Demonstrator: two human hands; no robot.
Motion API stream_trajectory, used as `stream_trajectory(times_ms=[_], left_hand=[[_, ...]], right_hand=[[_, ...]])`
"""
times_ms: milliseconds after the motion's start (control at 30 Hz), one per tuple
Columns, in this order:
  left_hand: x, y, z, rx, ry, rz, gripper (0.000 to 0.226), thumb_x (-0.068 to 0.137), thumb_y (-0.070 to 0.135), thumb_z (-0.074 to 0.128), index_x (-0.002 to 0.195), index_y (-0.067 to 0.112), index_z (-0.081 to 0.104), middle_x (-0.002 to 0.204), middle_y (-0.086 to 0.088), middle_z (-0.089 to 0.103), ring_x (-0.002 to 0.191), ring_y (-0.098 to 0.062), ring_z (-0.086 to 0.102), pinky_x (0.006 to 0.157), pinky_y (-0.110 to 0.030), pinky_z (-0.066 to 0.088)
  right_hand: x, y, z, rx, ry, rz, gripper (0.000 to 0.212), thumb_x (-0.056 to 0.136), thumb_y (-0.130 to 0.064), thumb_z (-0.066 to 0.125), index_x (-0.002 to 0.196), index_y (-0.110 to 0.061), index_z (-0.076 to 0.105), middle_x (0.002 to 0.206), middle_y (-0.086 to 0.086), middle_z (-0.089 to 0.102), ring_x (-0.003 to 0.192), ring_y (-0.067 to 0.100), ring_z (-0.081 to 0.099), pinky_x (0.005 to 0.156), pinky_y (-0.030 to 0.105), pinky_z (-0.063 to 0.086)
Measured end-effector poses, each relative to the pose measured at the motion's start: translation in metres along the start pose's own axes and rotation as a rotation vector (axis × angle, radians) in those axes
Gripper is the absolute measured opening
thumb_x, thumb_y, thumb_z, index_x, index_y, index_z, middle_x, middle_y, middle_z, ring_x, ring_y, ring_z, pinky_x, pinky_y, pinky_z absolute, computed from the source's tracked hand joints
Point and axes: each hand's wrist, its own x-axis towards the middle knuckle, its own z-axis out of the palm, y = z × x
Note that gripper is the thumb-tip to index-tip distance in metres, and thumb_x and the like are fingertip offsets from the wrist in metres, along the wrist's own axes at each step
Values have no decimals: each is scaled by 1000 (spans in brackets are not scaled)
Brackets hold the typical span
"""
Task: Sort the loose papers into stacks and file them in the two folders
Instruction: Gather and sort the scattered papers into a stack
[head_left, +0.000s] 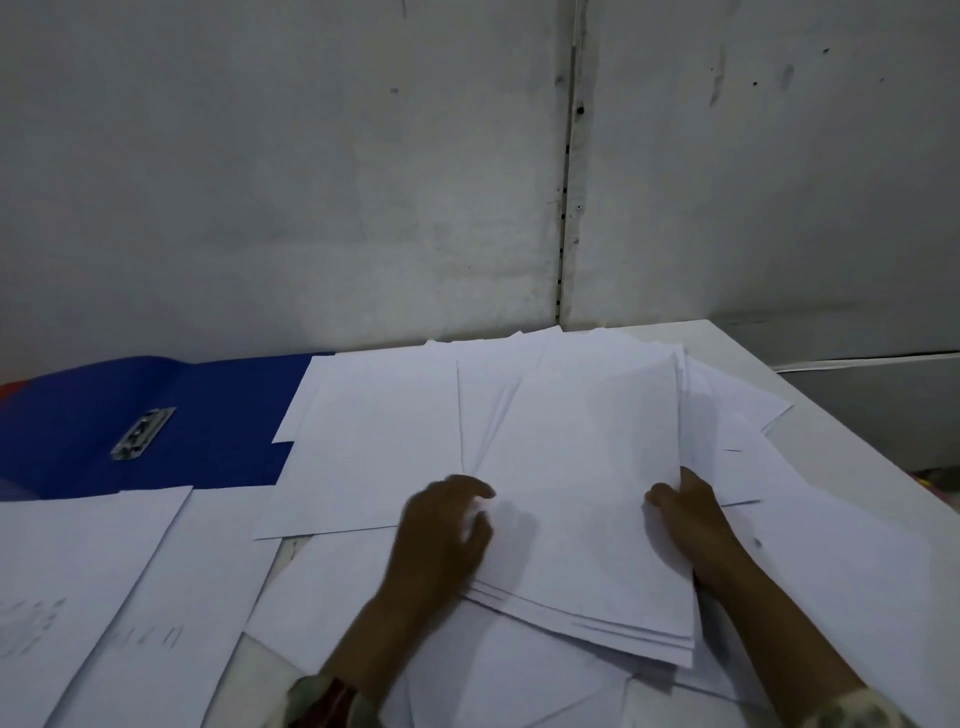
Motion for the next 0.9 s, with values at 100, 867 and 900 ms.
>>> stream_trajectory(times_ms=[100,867,900], left_hand=[[-11,-35,-23,212,-66,-78,14,67,28,51,74,22,62,101,-7,71,91,-17,64,80,-28,50],[-17,-38,-35,130,168,-229,22,82,6,65,103,2,70,93,-12,74,80,-28,72,80,-29,50],[-18,-29,-34,80,191,-189,24,85,14,62,104,2,69,95,-8,73,84,-24,71,81,-23,48]], right_hand=[[0,1,-1,-6,36,-19,23,89,-1,41,70,-13,44,70,6,47,66,20,46,56,26,32],[-9,3,-2,17,65,-105,11,90,0,42,90,-6,50,74,3,50,64,12,44,55,23,32],[-9,2,-2,5,57,-106,13,90,0,42,84,-8,49,72,2,49,64,12,44,55,23,32]])
